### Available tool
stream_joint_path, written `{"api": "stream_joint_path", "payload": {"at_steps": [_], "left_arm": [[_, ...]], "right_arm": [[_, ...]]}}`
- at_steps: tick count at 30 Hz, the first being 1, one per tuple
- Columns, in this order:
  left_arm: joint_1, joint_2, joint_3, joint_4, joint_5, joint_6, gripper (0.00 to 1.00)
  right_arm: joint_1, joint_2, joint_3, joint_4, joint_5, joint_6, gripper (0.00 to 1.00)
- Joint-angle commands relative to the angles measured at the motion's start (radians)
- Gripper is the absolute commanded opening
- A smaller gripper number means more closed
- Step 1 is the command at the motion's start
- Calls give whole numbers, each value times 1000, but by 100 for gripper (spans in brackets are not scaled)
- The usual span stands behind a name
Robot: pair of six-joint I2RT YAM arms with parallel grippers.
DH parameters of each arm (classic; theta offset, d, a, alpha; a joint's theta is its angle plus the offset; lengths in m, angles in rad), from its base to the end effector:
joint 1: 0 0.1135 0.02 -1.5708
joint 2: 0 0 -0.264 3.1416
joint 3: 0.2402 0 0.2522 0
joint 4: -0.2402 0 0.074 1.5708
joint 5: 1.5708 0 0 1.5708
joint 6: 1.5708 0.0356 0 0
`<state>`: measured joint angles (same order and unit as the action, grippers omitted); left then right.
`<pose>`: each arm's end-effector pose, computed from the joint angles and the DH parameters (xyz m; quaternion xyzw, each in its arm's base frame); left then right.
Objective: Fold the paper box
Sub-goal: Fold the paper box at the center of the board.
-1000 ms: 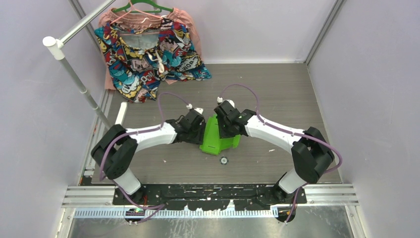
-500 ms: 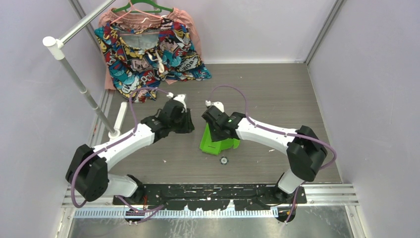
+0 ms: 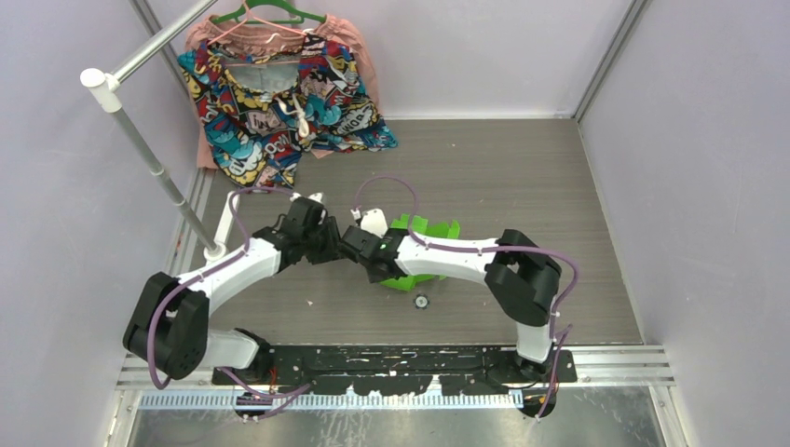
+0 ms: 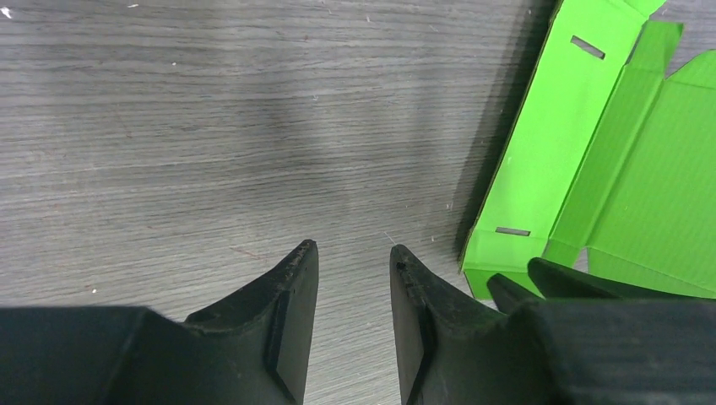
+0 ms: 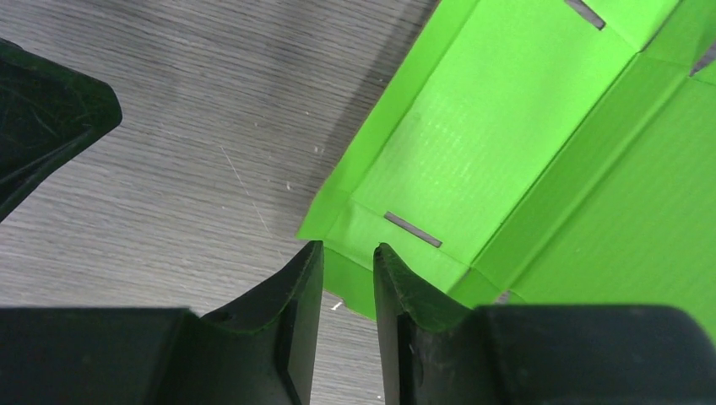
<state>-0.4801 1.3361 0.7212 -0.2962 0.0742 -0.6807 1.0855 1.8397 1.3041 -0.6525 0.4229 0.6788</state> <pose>0.2298 -0.1226 0.1914 -0.0827 0.9419 -0.2068 0.2514 0.1861 0.3215 0.1958 -0.1548 0.9482 0.0126 0.2773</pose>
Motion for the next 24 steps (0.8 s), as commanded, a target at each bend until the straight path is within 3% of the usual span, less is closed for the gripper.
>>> {"api": "stream_joint_path", "payload": {"at_steps": [1,11,24], "left_arm": [[16,-39,-5,37,31,-6,38],[23,-32,-14,44,39,3,37],[31,-21,-20,52,46,4,35]], "right_arm": [[24,28,82,-23,93,56,35],[24,108,157,-55,102,50,39],[29,121,136,-56,79,40,39]]}}
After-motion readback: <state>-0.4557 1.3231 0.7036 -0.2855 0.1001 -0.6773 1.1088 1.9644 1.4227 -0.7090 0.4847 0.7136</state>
